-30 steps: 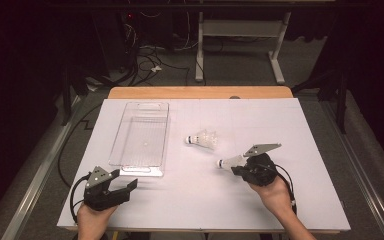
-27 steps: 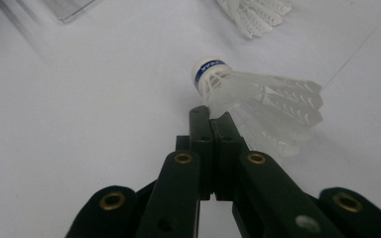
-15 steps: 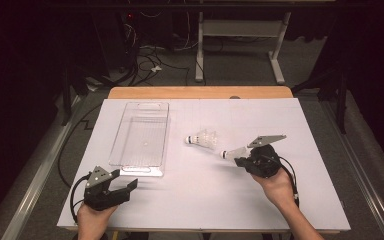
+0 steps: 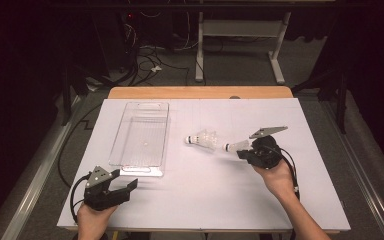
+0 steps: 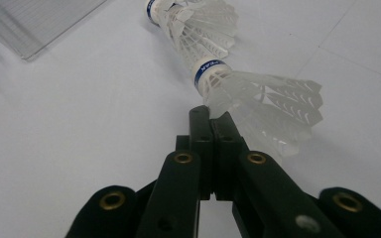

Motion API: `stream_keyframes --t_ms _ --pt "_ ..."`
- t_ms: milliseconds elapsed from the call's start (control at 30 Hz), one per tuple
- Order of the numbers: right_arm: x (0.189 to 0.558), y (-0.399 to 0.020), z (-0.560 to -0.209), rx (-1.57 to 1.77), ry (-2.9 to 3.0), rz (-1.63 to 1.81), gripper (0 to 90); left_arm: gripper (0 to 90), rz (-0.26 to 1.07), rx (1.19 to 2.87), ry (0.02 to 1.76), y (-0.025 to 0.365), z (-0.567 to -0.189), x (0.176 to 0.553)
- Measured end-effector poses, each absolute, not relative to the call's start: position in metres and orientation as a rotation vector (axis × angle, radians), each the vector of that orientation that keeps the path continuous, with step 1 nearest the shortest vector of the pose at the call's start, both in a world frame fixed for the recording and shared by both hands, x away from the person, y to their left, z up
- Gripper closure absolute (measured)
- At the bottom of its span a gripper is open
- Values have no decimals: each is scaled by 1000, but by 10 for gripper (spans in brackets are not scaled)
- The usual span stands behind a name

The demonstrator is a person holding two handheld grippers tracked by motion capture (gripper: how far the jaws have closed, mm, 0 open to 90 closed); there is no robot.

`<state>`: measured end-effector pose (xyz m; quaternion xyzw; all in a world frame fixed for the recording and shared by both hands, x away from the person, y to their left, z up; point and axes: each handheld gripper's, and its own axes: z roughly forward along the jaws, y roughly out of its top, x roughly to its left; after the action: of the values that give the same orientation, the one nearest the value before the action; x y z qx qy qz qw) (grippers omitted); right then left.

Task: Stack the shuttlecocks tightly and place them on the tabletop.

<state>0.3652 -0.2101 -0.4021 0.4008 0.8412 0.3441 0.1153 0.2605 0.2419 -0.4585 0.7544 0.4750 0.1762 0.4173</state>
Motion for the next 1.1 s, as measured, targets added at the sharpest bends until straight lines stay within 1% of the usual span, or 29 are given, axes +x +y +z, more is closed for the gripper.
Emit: stream_keyframes --t_ms 467,1100 --pt "381 -201 -402 1181 2472 984 900 267 444 1897 1192 242 -458 260" --pt "395 -189 -413 1210 2489 993 900 268 439 1896 1190 242 -459 260"
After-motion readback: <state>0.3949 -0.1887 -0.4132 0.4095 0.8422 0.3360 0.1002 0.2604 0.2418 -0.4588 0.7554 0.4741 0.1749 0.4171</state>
